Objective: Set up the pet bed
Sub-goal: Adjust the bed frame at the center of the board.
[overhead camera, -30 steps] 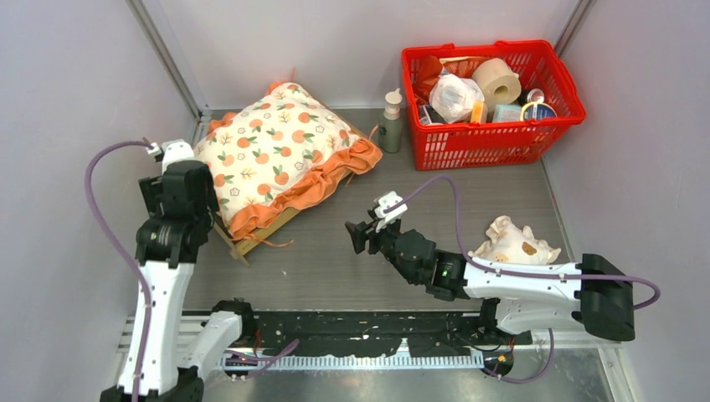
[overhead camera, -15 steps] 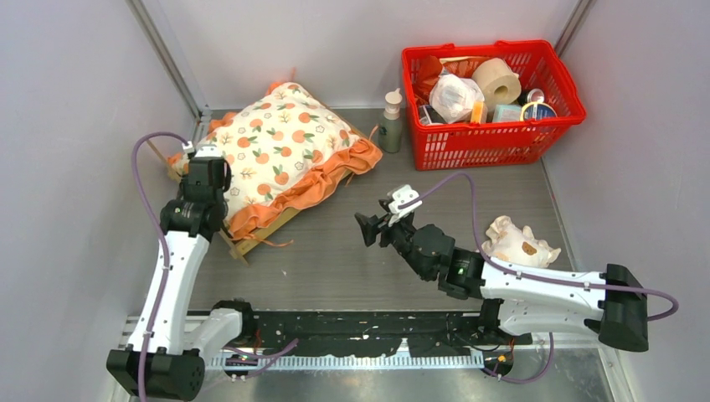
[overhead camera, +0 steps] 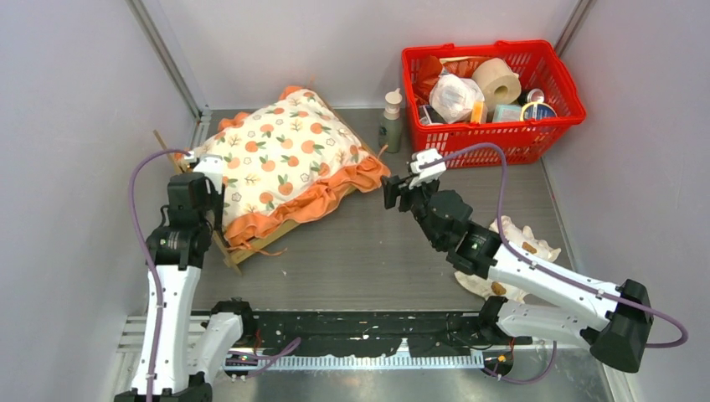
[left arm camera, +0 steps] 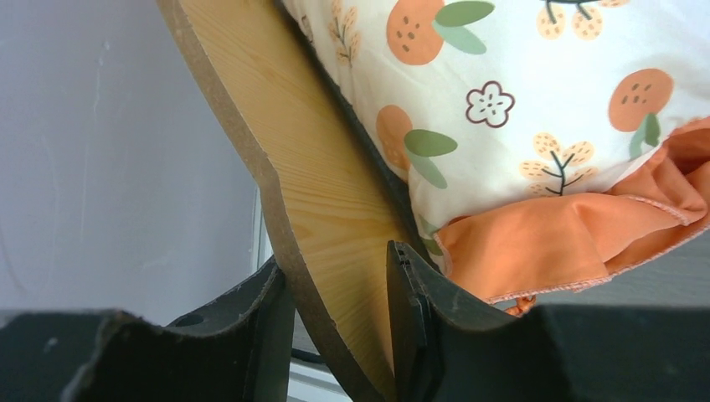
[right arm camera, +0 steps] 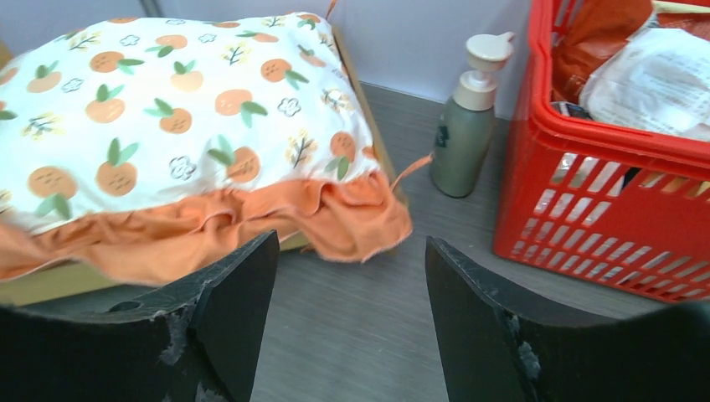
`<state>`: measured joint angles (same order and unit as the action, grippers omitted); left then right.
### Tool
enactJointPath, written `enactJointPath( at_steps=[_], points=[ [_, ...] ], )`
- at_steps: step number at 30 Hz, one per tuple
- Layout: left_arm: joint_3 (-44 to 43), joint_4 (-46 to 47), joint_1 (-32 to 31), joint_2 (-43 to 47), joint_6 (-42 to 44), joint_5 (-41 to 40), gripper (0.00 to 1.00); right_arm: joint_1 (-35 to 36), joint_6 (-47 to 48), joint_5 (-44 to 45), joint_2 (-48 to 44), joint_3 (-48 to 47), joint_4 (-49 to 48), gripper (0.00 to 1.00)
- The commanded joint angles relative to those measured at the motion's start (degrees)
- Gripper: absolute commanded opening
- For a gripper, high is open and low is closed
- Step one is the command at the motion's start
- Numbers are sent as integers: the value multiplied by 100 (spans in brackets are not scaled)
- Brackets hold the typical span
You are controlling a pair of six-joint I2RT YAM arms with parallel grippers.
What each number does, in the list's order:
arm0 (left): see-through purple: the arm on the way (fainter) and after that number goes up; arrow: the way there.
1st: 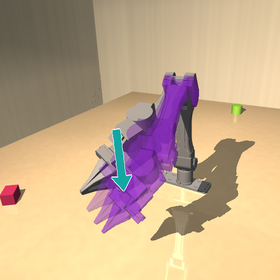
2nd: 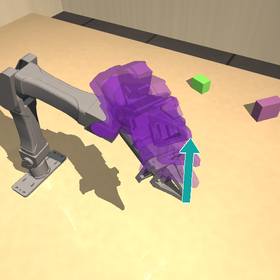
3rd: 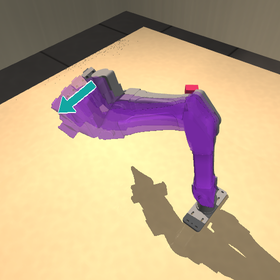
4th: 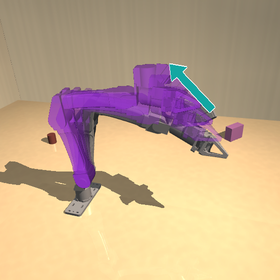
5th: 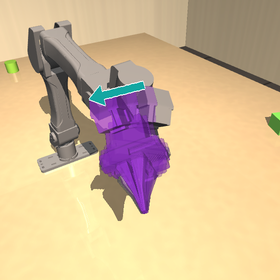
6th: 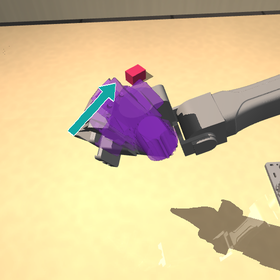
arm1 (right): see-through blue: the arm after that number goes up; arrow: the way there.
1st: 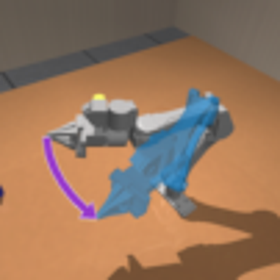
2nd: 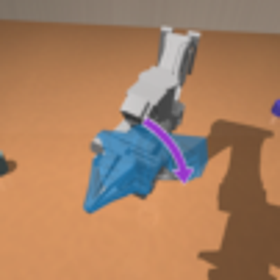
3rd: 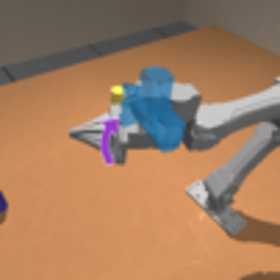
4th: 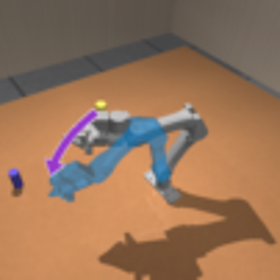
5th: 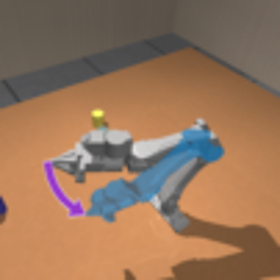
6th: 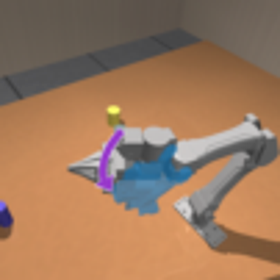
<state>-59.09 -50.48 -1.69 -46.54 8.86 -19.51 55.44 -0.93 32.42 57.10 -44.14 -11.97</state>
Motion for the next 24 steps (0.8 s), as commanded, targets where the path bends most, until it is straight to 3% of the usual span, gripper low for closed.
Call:
enactJointPath(
  at_steps=[1,3,7,12,15,19,21,24],
  points=[
    [-808,-239,10,312,1696,2345,0,-436,62,-301,272,-472,506,71],
    [-992,-499,33,265,1918,2678,0,-654,36,-418,437,-618,655,71],
    [-990,-539,38,313,2267,2422,0,-930,-20,-587,709,-856,867,71],
    [-583,81,38,311,2737,1520,0,-1002,-123,-788,760,-726,880,70],
    [-169,1040,39,147,2958,943,0,-1041,-224,-819,697,-459,864,70],
    [110,2598,38,-276,3102,332,34,-1109,-313,-683,737,-317,927,70],
    [36,2936,38,-546,2924,137,50,-1171,-386,-674,787,-272,948,70],
    [-314,3099,7,-844,2141,-300,82,-1294,-602,-612,890,-225,1122,68]
  ],
)
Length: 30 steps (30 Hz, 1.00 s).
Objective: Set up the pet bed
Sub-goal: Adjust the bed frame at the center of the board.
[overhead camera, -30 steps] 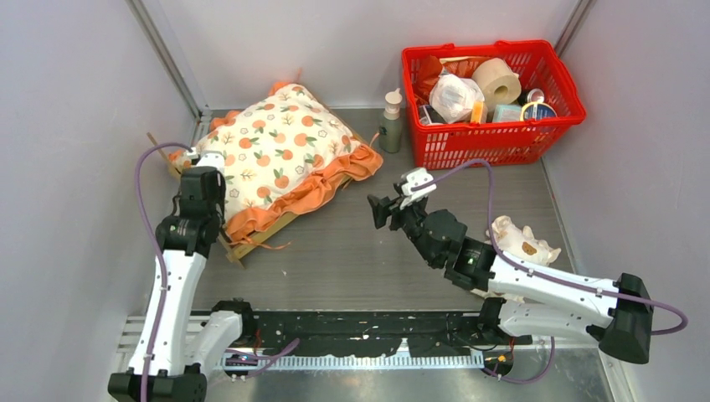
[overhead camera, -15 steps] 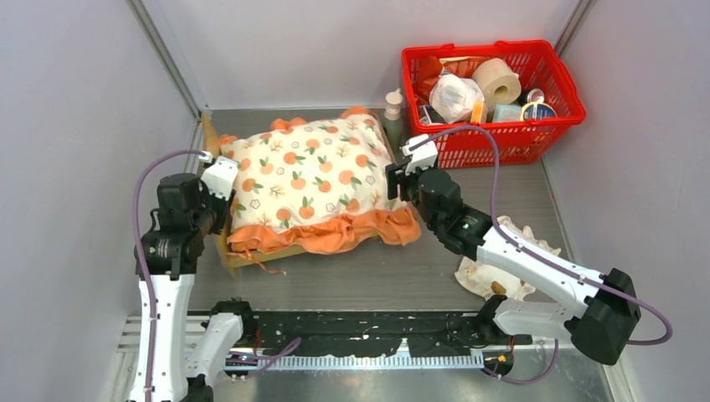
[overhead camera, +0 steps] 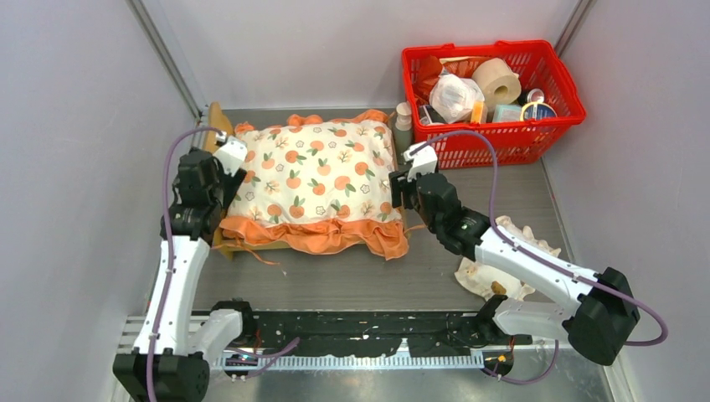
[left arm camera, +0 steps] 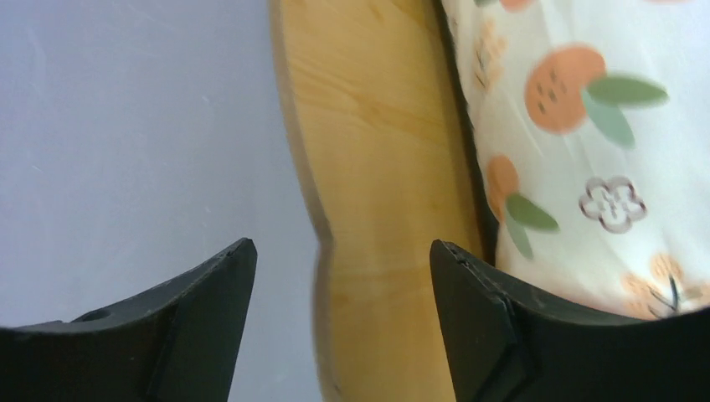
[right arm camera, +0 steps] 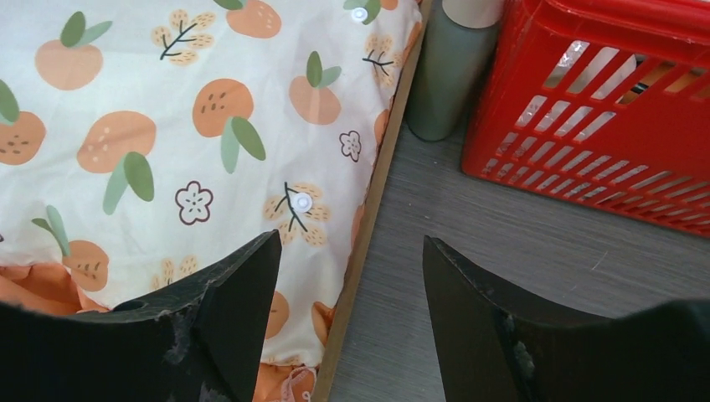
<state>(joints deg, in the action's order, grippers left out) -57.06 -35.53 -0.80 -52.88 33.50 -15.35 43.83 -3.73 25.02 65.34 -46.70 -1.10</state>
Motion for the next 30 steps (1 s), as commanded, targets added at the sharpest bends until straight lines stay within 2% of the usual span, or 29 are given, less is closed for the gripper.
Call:
enactJointPath(
  at_steps=[1,3,7,10,13,16,18,19,24,30],
  points=[
    [-740,1511,-123,-292,-850,-1089,88,-172,-375,186,106,65,51,68],
    [-1369,761,-141,-396,-1724,-1384,98,-255,-547,239,189,168,58,68],
    [-2269,-748,-145,-318,-3219,-785,100,-391,-833,170,458,234,69,67],
    [-2199,-1524,-147,17,-4060,-549,99,-425,-947,126,673,363,66,67],
    [-1396,-1430,-142,671,-4545,-267,86,-532,-1030,105,865,476,55,67],
    [-730,-1276,-146,1261,-4633,-138,66,-682,-1126,193,918,620,-33,67],
    [-473,-1328,-143,1483,-4758,-152,47,-757,-1190,159,893,702,-89,66],
    [-364,-1341,-141,1562,-4801,-54,42,-773,-1218,151,888,747,-115,66],
    [153,-1192,-144,1500,-5112,195,42,-797,-1114,4,408,1074,-520,66],
    [291,-791,-53,869,-4824,-768,34,-824,-888,-96,-209,664,34,69]
  ],
)
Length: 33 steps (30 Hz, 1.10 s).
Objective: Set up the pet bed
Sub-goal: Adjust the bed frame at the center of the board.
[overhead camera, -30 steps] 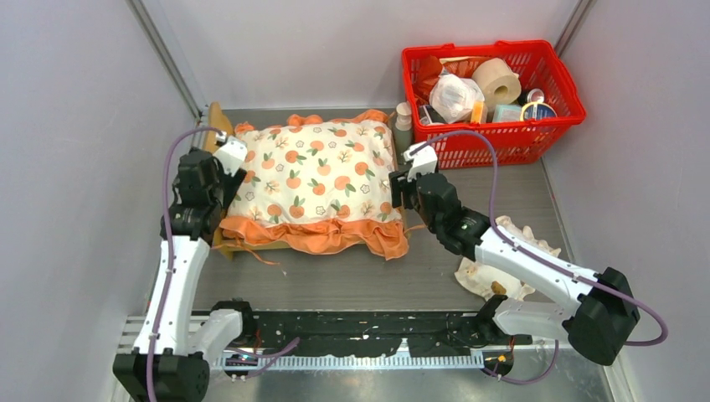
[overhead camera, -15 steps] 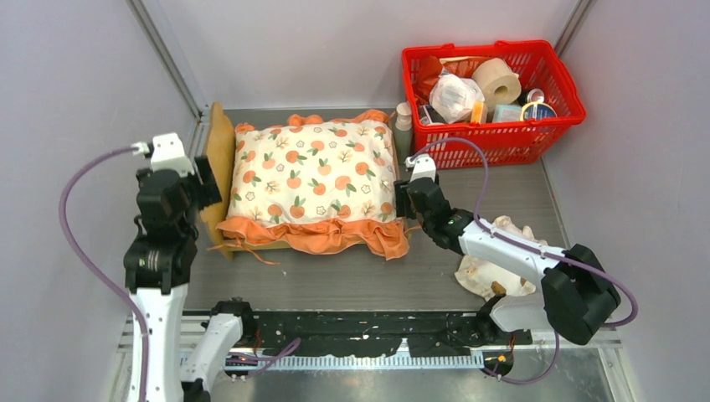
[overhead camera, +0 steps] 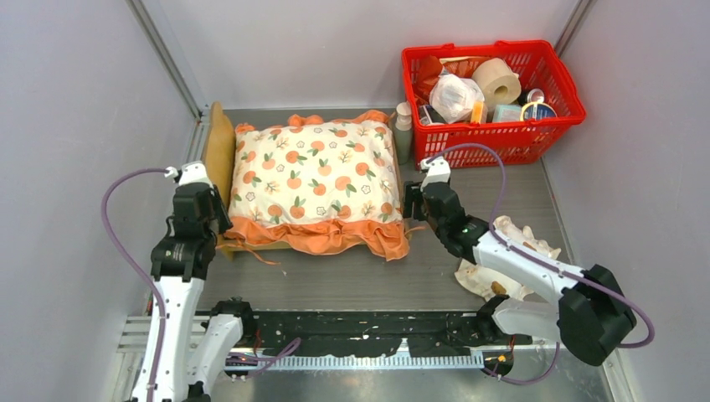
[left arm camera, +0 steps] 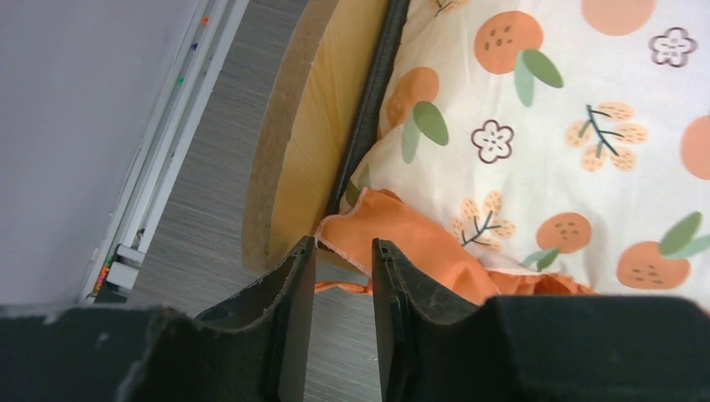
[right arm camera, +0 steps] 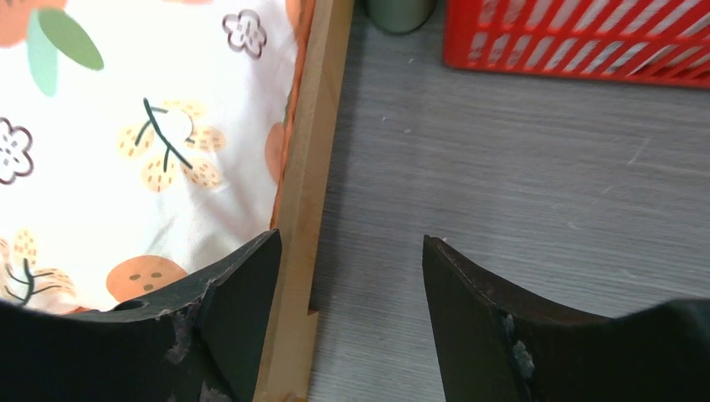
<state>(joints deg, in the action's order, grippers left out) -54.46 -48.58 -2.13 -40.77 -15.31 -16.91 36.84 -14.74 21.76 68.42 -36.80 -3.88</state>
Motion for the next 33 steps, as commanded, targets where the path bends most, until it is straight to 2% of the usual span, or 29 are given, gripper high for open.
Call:
enactJointPath(
  at_steps=[1,4,7,12,17,21,24,26,28,32,33],
  points=[
    [17,588,138,-450,128,-748,33,-137,203,273,-625,-348,340,69],
    [-65,809,187,-756,304,-1067,33,-245,138,311,-756,-286,488,69],
    [-258,1089,491,-1164,429,-1343,33,-264,67,270,-712,-167,573,68],
    [-850,1783,939,-2120,700,-1127,30,-265,162,-147,-434,-34,441,68],
    [-1736,2156,1089,-3361,1126,-579,32,-257,150,-498,-249,-24,74,66],
    [-2789,1904,1115,-4520,1358,51,33,-256,399,-861,-254,-122,-99,67],
    [-3616,1485,1118,-5150,1188,812,30,-256,431,-995,28,-398,-28,66],
    [-3747,1459,1052,-5096,1142,1450,29,-247,233,-1035,209,-458,83,65],
    [-3627,1500,887,-4707,1186,1536,33,-201,61,-1087,226,-244,-162,65],
    [-3055,1638,472,-3518,1486,451,51,-155,-80,-1097,241,64,-473,65],
    [-2927,1542,416,-3212,1623,117,53,-153,-72,-1139,272,84,-478,65]
  ],
)
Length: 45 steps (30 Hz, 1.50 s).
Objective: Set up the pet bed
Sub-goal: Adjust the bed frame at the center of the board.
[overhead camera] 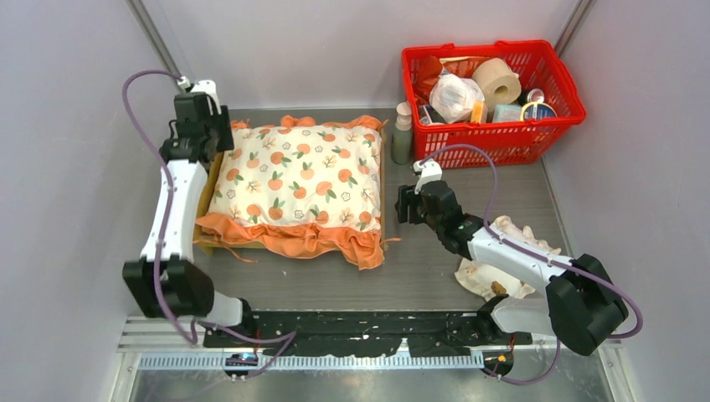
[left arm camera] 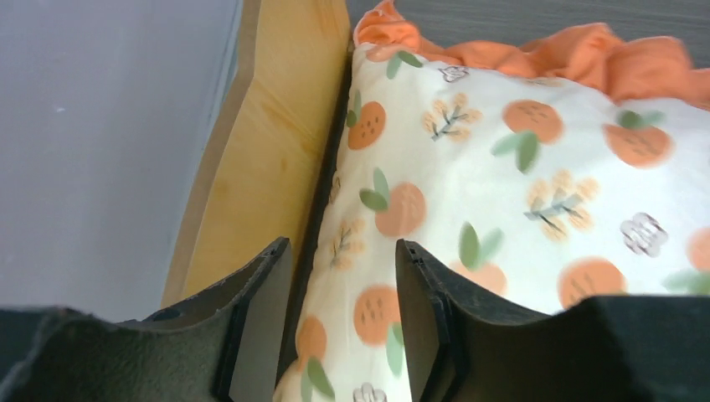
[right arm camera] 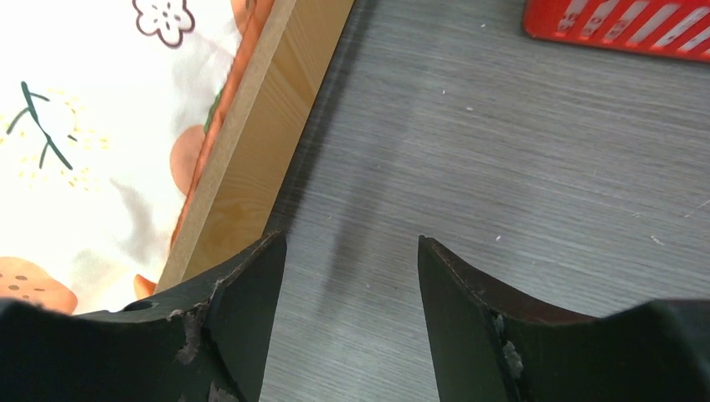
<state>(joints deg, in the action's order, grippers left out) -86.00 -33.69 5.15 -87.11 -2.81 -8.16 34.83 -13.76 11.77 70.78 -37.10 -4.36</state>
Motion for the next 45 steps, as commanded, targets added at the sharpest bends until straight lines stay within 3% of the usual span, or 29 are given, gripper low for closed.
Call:
enactJointPath(
  at_steps=[1,5,8,14,20,21,22,24,27,31,37,39,41,45],
  points=[
    [377,-107,-309,1681,436,-1171,57,50,-166,-166,43,124,-441,65],
    [1017,-639,-169,2603,519,-1977,64,59,-141,-388,-37,308,-712,65],
    [1835,-482,137,3333,338,-1796,66,59,-154,-561,-21,320,-847,66],
    [3223,209,752,4031,697,-1734,60,59,-25,-484,12,202,-714,66],
    [3547,446,1168,3796,491,-1058,46,51,9,-597,149,224,-782,67],
    [3558,532,1179,3689,506,-1063,41,51,-40,-637,174,239,-848,67],
    [3582,703,1186,3598,530,-1080,29,50,-62,-721,234,267,-922,67],
    [3625,1250,1190,3419,658,-1036,14,50,-98,-854,328,319,-1031,67],
    [3662,2581,1195,3126,986,-821,11,58,-183,-1046,472,524,-1466,66],
    [3314,3595,1194,2275,1406,-738,13,133,-188,-1330,811,613,-1966,66],
    [2105,3468,1191,1033,1346,-1024,21,926,-388,-869,1526,38,-2031,65],
    [1700,3394,1184,850,1089,-912,34,1349,-506,-634,1760,-284,-1914,65],
    [1152,2952,1142,801,787,-815,54,1689,-684,-484,1975,-512,-1955,65],
    [788,2147,861,1244,313,-985,61,2389,-701,-291,2359,-987,-2164,65]
  ],
)
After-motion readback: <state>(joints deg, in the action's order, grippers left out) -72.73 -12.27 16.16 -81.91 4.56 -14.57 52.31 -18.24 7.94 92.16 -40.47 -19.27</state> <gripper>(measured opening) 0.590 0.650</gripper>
